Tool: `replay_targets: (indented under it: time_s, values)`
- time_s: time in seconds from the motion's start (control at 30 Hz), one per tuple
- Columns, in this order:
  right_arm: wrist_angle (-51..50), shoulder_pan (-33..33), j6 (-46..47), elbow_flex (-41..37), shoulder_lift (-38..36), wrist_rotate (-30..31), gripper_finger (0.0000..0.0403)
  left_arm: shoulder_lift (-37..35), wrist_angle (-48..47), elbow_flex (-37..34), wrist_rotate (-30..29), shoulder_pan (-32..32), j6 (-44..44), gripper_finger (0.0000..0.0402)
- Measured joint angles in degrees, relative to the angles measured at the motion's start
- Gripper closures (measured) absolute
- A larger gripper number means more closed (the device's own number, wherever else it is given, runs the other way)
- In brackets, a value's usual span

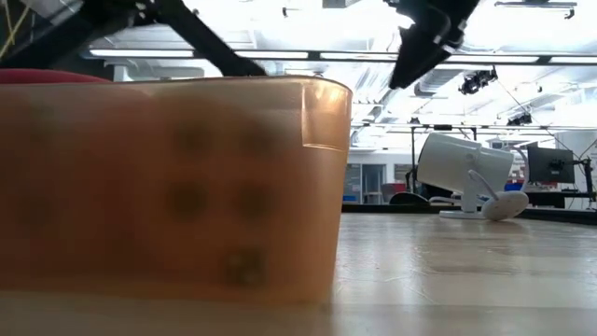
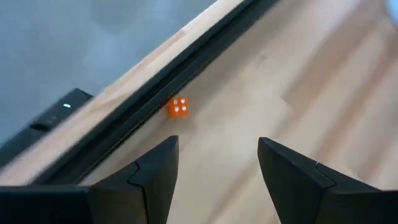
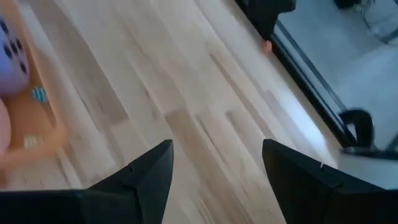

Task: Pick & Place Dice
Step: Put the small orange dice into the orange bin

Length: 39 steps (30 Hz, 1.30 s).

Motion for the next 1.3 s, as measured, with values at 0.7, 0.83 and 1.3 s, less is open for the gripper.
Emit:
replay_targets:
  time_s: [0.7,0.83,1.3]
  values:
    - [54.1,-37.2,-20.6,-10.6,4.4,-44.7,0.0168,-23.4,-45.2,0.0,-10.4,-4.9,4.1,0.0188]
    - [55.1,-39.5,-22.6,-6.3,10.5,-46.3,0.0168,-23.4,-46.4,-0.8,-10.2,-4.9,4.0,0.0188]
    - [20.7,-46.0,-25.6,29.3,36.9,-44.1,0.0168,-23.4,-59.6,-1.5,-15.9,-6.0,1.3,0.0188]
